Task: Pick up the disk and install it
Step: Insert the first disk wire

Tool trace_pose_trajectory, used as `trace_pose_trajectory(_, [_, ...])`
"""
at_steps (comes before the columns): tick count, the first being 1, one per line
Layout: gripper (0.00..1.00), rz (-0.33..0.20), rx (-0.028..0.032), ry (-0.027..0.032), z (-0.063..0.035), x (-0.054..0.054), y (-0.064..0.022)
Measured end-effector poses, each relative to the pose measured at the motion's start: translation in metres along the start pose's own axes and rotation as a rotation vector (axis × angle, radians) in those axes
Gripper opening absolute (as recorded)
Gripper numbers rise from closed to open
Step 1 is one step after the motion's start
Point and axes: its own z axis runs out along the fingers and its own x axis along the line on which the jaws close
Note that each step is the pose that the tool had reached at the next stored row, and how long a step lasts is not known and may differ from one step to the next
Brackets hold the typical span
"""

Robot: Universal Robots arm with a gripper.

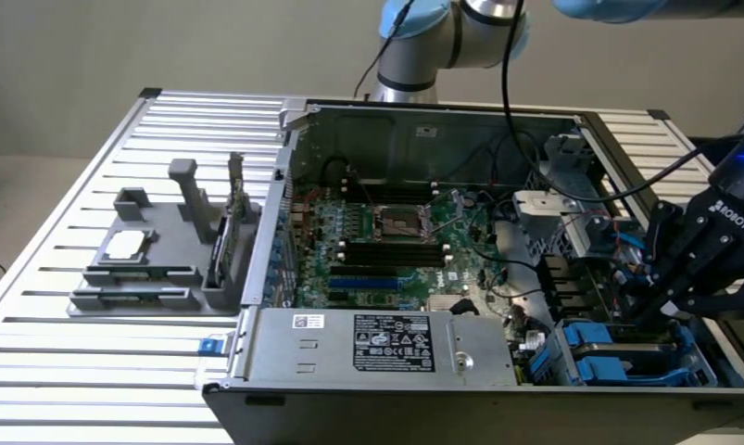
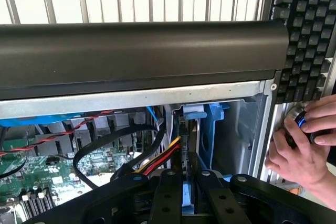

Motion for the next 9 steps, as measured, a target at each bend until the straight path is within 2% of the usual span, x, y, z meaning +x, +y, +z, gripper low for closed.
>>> trace_pose_trajectory(9, [0.16,0.000,0.0013,-0.0003,0.0003,0.0002,0.0022])
